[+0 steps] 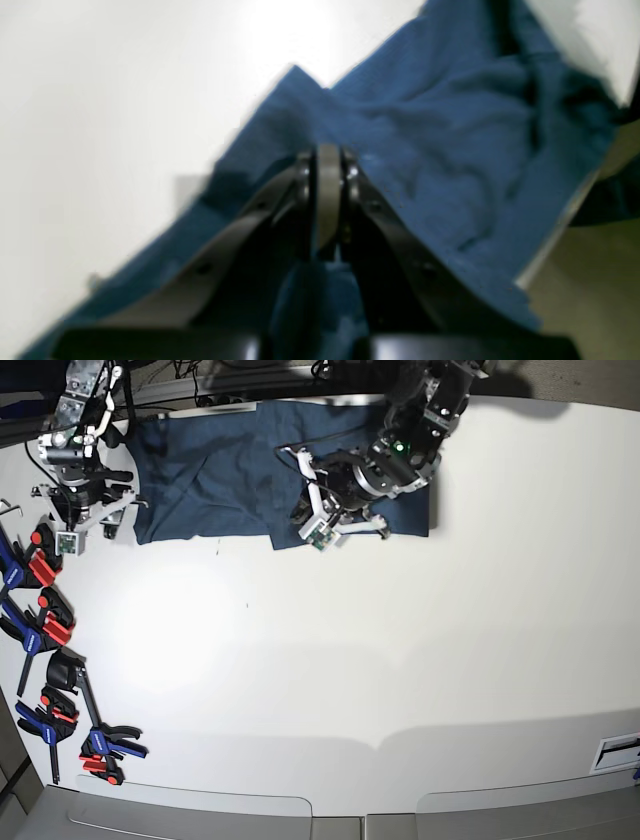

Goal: Fold the T-shirt properly

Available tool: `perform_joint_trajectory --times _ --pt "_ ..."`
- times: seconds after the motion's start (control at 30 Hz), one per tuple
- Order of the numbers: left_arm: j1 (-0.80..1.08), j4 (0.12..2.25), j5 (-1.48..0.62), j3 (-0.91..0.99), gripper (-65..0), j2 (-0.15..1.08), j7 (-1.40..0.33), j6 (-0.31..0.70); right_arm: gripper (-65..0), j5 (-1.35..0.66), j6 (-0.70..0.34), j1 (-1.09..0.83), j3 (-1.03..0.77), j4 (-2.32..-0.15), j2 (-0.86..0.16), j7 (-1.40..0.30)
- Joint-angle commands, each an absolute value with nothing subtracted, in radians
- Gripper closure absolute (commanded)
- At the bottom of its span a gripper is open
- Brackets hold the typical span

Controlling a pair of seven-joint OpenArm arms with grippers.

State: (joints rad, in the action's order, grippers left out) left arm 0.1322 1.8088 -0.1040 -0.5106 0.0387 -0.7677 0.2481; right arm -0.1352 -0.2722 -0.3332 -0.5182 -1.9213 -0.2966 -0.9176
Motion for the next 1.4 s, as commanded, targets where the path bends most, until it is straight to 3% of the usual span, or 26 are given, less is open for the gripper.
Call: perform_joint_trajectory --times 0.0,0.1,0.17,0.27,0.37,0.57,0.83,1.37 --pt "0.121 1.849 -0.102 -0.511 0.0 0.043 -0.744 0.255 -27.0 -0.123 -0.272 -0.327 -0.525 -1.937 -0.317 -0.898" --pt "0.122 1.895 -0.103 -0.511 0.0 0.080 -0.744 0.255 -27.1 -0.123 -0.272 -0.330 -0.539 -1.930 -0.332 -0.902" --pt "0.124 1.905 -0.102 -0.511 -1.4 0.099 -0.744 0.255 -32.9 -0.166 -0.272 -0.330 -0.565 -1.905 -0.346 -0.904" --pt "0.130 1.905 -0.102 -0.511 -13.2 0.132 -0.743 0.255 -40.9 -0.259 -0.274 -0.330 -0.619 -1.847 -0.374 -0.905" --pt "0.133 1.905 -0.102 -0.511 -18.9 0.163 -0.739 0.255 -41.1 -0.390 -0.317 -0.330 -0.679 -1.771 -0.410 -0.922" --pt "0.133 1.905 -0.095 -0.510 -19.2 0.176 -0.723 0.255 -41.1 -0.810 -0.514 -0.330 -0.756 -1.590 -0.467 -1.083" --pt "0.132 1.905 -0.095 -0.510 -19.2 0.176 -0.706 0.255 -41.1 -1.098 -0.666 -0.327 -0.751 -1.300 -0.476 -1.213" --pt "0.132 1.905 -0.094 -0.510 -19.2 0.176 -0.706 0.254 -41.1 -1.163 -0.688 -0.248 -0.751 -1.259 -0.455 -1.283"
